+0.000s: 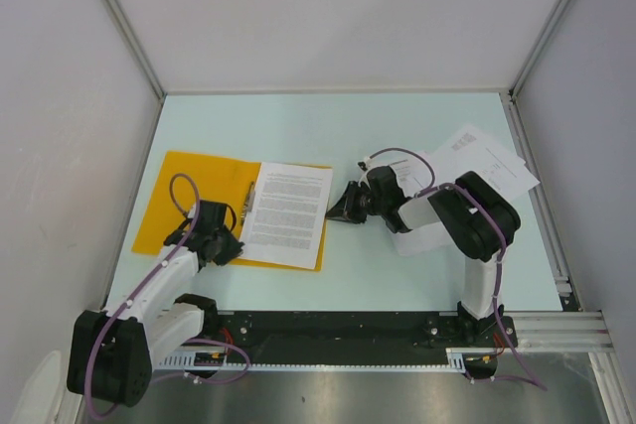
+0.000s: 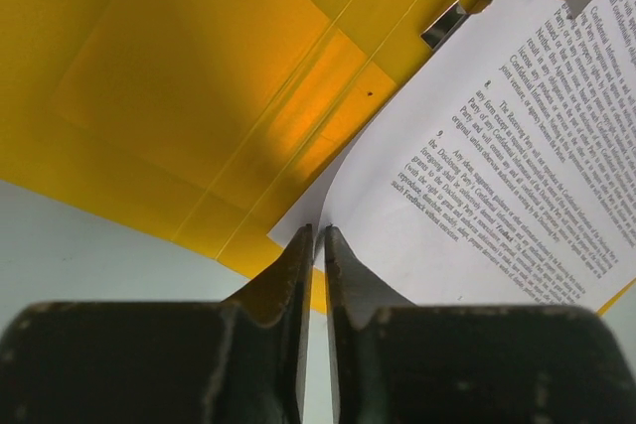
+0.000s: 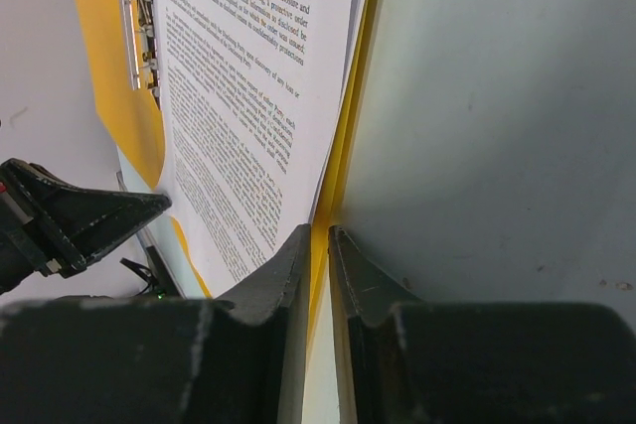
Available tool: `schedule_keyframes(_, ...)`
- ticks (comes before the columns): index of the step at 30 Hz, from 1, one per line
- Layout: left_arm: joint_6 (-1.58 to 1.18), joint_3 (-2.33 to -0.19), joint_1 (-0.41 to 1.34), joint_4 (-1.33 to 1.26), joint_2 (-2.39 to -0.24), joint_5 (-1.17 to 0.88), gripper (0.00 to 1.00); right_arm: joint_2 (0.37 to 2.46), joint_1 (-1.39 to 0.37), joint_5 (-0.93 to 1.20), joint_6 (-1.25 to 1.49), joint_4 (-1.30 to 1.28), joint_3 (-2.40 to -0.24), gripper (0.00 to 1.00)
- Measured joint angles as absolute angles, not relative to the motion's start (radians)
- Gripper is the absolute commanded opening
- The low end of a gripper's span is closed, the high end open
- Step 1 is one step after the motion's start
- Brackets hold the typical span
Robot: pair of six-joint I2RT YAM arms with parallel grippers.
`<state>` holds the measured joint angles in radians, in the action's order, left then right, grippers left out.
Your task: Put the files into the folder
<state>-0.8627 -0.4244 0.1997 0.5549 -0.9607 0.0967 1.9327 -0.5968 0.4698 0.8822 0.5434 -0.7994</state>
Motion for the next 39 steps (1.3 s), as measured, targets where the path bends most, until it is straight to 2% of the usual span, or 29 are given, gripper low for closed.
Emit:
schedule_keyframes(1,-0.862,-0.424,0.2,0.558,-0.961,0.1,0.23,1.933,-0.597,0.47,0.882,0.543,-0.799,0.17)
schedule_keyframes(4,-0.862,-0.425,0.2,0.568,-0.957,0.103,0.49,1.933,-0.598,0.471,0.882,0.538,-0.801,0.17)
schedule_keyframes(5,-0.867,-0.426,0.2,0.575,-0.951,0.104,0.68,1.932,-0.599,0.473,0.879,0.531,-0.802,0.17)
schedule_keyframes(8,-0.879,-0.435,0.199,0.599,-0.921,0.103,0.86,1.901,-0.598,0.463,0.858,0.465,-0.804,0.2)
schedule_keyframes(12,-0.902,-0.48,0.197,0.656,-0.84,0.094,0.89,1.787,-0.587,0.409,0.782,0.265,-0.803,0.31)
schedule_keyframes(13,-0.905,-0.499,0.197,0.672,-0.818,0.092,0.89,1.742,-0.578,0.392,0.759,0.204,-0.803,0.42)
schedule_keyframes(15,-0.906,-0.544,0.197,0.7,-0.776,0.079,0.86,1.635,-0.544,0.353,0.703,0.071,-0.803,0.54)
schedule_keyframes(16,-0.904,-0.563,0.197,0.704,-0.758,0.071,0.84,1.583,-0.521,0.331,0.687,0.019,-0.803,0.65)
schedule_keyframes(18,-0.884,-0.603,0.197,0.684,-0.721,0.025,0.84,1.449,-0.467,0.274,0.624,-0.104,-0.803,0.73)
schedule_keyframes(22,-0.843,-0.644,0.266,0.557,-0.726,-0.05,0.86,1.227,-0.189,0.247,0.523,-0.259,-0.804,0.91)
schedule_keyframes(25,-0.826,-0.699,0.405,0.427,-0.827,-0.097,0.9,1.134,0.001,0.233,0.466,-0.334,-0.802,0.96)
schedule_keyframes(28,-0.818,-0.826,0.543,0.311,-1.039,-0.141,0.91,1.115,0.078,0.226,0.427,-0.402,-0.8,0.98)
schedule_keyframes(34,-0.845,-1.087,0.728,0.091,-1.538,-0.205,0.87,1.146,0.046,0.196,0.403,-0.479,-0.761,1.0)
schedule_keyframes(37,-0.887,-1.114,0.769,0.031,-1.689,-0.206,0.87,1.156,-0.014,0.149,0.405,-0.497,-0.757,1.0)
schedule_keyframes(39,-0.922,-1.125,0.781,0.021,-1.759,-0.18,0.83,1.157,-0.046,0.131,0.415,-0.499,-0.757,1.0)
